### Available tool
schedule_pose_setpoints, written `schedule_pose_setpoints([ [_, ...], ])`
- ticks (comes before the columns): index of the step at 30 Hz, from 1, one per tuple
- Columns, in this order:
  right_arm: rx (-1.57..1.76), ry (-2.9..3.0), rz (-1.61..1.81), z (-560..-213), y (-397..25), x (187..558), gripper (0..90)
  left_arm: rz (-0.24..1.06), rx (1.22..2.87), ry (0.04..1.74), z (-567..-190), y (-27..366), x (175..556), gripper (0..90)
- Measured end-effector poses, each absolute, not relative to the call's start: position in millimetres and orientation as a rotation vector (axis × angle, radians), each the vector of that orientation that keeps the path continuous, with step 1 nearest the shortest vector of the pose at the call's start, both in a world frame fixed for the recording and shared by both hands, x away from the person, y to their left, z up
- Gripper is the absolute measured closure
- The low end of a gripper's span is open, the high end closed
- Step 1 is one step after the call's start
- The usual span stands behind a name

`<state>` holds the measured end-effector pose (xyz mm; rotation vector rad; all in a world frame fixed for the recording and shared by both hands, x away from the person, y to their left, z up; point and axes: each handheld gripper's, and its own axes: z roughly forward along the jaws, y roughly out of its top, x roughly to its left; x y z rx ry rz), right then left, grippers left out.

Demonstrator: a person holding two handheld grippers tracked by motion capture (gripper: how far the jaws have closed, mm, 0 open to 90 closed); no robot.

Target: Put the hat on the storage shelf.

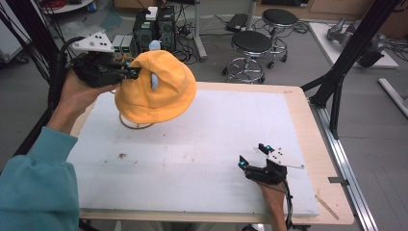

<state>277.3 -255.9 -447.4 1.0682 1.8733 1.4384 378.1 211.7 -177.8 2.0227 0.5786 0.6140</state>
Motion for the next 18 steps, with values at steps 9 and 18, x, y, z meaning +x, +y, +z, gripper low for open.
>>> schedule_pose_setpoints([
  [9, 1.071, 1.876, 1.436, -447.2, -255.3, 276.6, 11.3, 0.6, 2.017, 0.606, -167.7, 217.4, 387.2, 87.3],
  [18, 1.068, 1.877, 1.435, -447.2, -255.5, 276.6, 11.4, 0.646, 2.005, 0.643, -139.1, 228.4, 401.4, 87.3],
])
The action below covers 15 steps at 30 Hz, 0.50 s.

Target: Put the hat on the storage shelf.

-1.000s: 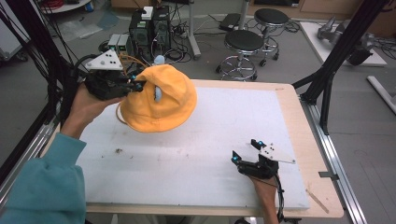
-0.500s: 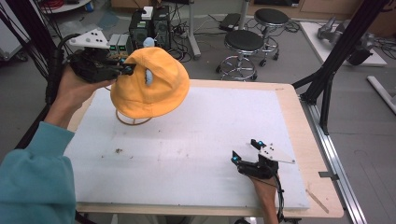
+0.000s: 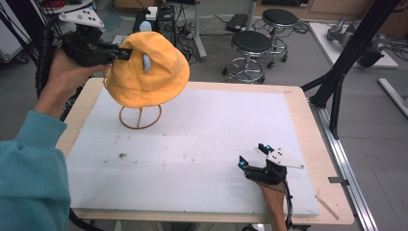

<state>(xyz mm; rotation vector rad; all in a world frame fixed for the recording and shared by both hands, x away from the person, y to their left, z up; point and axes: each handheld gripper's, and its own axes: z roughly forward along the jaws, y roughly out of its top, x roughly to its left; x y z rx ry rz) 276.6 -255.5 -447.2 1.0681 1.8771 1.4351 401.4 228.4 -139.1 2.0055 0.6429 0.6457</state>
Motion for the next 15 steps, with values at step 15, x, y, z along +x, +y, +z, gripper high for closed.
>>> schedule_pose_setpoints([
  [15, 1.07, 1.875, 1.437, -447.2, -255.5, 276.8, 11.4, 0.718, 1.99, 0.823, -143.6, 272.8, 439.3, 87.3],
])
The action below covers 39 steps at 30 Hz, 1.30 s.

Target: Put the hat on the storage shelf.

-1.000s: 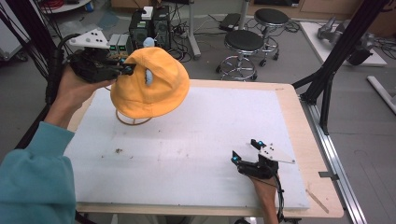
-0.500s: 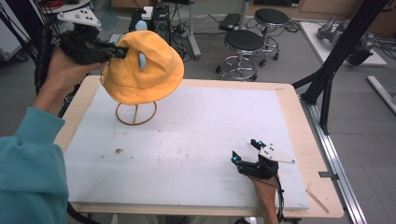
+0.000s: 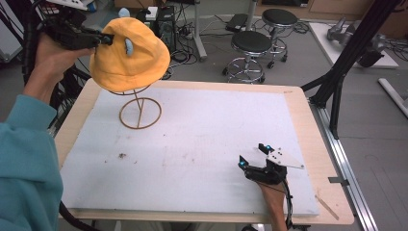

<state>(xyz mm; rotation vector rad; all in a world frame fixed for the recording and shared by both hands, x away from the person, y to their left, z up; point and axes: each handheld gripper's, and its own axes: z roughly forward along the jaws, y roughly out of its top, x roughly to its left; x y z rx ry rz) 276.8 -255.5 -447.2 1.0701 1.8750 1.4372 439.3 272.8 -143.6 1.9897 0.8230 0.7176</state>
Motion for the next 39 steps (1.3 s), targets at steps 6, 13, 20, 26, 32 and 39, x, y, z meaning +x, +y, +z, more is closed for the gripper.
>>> schedule_pose_setpoints([
  [6, 1.066, 1.878, 1.436, -447.2, -255.4, 276.8, 11.3, 0.694, 1.984, 0.893, -166.7, 287.3, 451.3, 87.3],
  [13, 1.065, 1.878, 1.432, -447.2, -255.2, 276.7, 11.4, 0.634, 1.982, 0.923, -187.7, 292.4, 457.3, 87.2],
  [20, 1.066, 1.879, 1.432, -447.2, -255.1, 276.7, 11.4, 0.622, 1.986, 0.928, -194.8, 291.8, 459.9, 87.0],
  [26, 1.071, 1.874, 1.433, -447.1, -255.5, 276.4, 11.4, 0.63, 1.939, 0.953, -197.8, 293.3, 459.2, 62.4],
  [32, 1.065, 1.875, 1.43, -447.0, -255.4, 276.1, 11.4, 0.669, 1.905, 0.987, -202.3, 293.1, 458.9, 14.4],
  [39, 1.063, 1.87, 1.429, -446.8, -255.5, 276.2, 11.4, 0.651, 1.854, 0.929, -205.9, 301.2, 443.4, 5.8],
])
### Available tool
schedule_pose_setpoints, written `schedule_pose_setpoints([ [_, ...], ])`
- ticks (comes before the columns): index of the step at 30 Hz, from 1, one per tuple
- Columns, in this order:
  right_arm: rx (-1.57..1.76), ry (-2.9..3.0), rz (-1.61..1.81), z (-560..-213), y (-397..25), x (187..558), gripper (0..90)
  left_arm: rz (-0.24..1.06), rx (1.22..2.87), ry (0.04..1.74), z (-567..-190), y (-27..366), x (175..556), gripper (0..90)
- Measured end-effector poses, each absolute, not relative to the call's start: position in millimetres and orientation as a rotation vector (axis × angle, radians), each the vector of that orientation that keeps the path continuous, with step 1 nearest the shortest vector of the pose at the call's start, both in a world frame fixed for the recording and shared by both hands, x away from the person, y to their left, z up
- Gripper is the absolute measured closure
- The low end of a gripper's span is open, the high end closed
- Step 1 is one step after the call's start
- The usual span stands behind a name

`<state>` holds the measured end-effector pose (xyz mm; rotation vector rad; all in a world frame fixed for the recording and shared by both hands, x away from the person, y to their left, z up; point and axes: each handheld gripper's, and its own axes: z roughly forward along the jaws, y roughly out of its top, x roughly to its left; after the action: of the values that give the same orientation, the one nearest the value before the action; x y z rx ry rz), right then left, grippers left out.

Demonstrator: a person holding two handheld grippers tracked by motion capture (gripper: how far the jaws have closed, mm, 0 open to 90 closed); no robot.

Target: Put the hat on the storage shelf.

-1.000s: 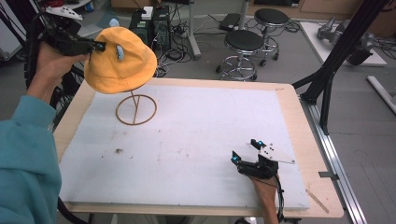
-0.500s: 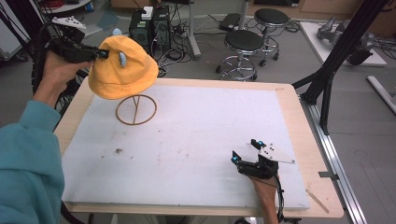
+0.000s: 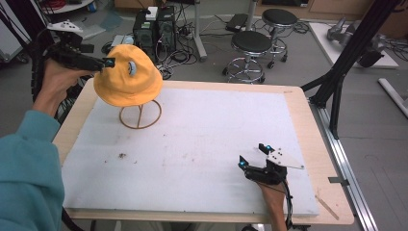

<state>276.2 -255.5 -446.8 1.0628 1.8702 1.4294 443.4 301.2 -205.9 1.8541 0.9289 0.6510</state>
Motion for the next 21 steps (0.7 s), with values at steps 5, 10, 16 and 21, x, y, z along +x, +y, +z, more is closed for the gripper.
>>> schedule_pose_setpoints([
  [5, 1.065, 1.869, 1.431, -446.6, -255.4, 275.5, 11.4, 0.647, 1.839, 0.863, -218.6, 300.4, 416.3, 5.8],
  [10, 1.038, 1.783, 1.465, -447.9, -258.4, 269.0, 11.9, 0.66, 1.811, 0.815, -238.7, 303.1, 386.0, 5.8],
  [16, 1.075, 1.729, 1.493, -449.1, -265.2, 265.2, 11.9, 0.653, 1.756, 0.789, -272.6, 305.9, 353.5, 5.8],
  [21, 1.073, 1.739, 1.49, -449.2, -263.6, 263.1, 11.9, 0.632, 1.7, 0.781, -318.5, 309.0, 324.2, 5.8],
])
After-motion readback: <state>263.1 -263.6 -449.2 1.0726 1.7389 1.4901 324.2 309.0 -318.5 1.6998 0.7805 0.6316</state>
